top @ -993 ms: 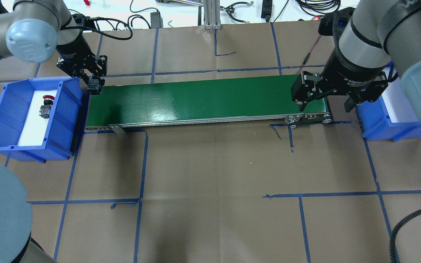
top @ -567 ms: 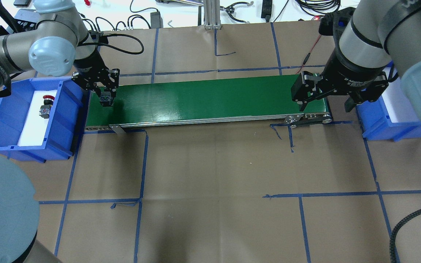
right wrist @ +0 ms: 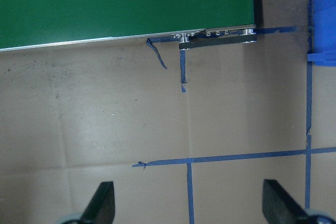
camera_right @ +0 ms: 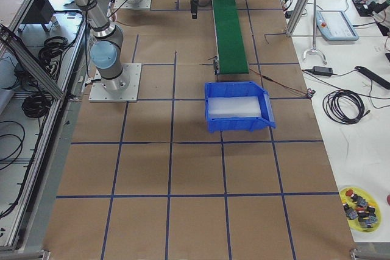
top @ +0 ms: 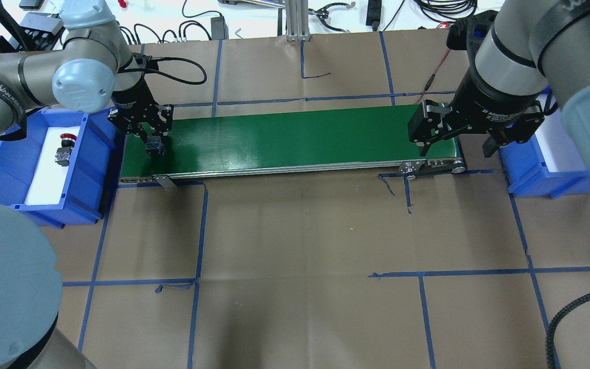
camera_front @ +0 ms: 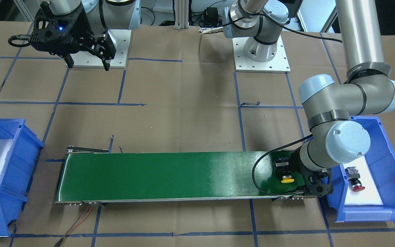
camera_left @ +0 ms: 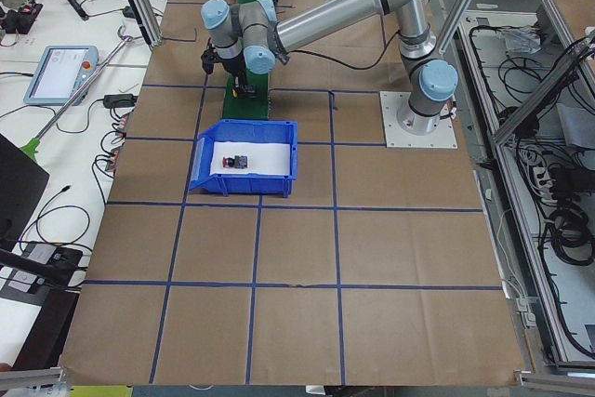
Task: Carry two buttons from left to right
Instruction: 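Lower the yellow button onto the belt and open the left gripper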
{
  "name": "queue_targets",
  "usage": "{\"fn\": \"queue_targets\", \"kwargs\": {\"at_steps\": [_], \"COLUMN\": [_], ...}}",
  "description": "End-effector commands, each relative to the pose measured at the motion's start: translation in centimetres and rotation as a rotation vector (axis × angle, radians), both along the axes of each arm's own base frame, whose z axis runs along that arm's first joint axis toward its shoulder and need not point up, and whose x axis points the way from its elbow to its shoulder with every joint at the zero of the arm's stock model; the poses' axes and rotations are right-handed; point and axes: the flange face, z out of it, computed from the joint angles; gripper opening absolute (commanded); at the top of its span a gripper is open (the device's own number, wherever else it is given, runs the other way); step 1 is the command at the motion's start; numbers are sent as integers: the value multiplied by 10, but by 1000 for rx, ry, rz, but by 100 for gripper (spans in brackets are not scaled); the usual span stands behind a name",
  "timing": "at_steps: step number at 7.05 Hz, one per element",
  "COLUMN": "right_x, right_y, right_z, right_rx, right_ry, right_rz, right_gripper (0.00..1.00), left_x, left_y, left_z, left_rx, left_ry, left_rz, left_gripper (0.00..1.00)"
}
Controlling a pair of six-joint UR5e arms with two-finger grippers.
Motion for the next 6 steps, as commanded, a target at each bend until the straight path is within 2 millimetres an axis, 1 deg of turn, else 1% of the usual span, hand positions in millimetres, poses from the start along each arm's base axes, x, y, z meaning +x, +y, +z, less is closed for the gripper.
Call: {"fn": "queue_targets", "kwargs": {"at_steps": [1, 3, 4, 5, 6], "right_x": [0, 0, 0, 0, 0], "right_y": [0, 0, 0, 0, 0], "right_z": [0, 0, 0, 0, 0], "right_rx": [0, 0, 1, 0, 0], "right_ry": [-1, 1, -1, 1, -1], "right_rz": [0, 0, -2, 0, 0], "right_gripper": [100, 100, 100, 100, 100], "left_x": [1, 1, 8, 10, 13], "left_y": [-4, -2, 6, 15, 14], "left_z": [24, 105, 144, 176, 186], "left_rx": [-49, -152, -156, -156, -157], "left_ry": [-10, -20, -21, -20, -19], "left_rz": [23, -9, -14, -47, -61], "left_gripper": [100, 100, 100, 100, 100]}}
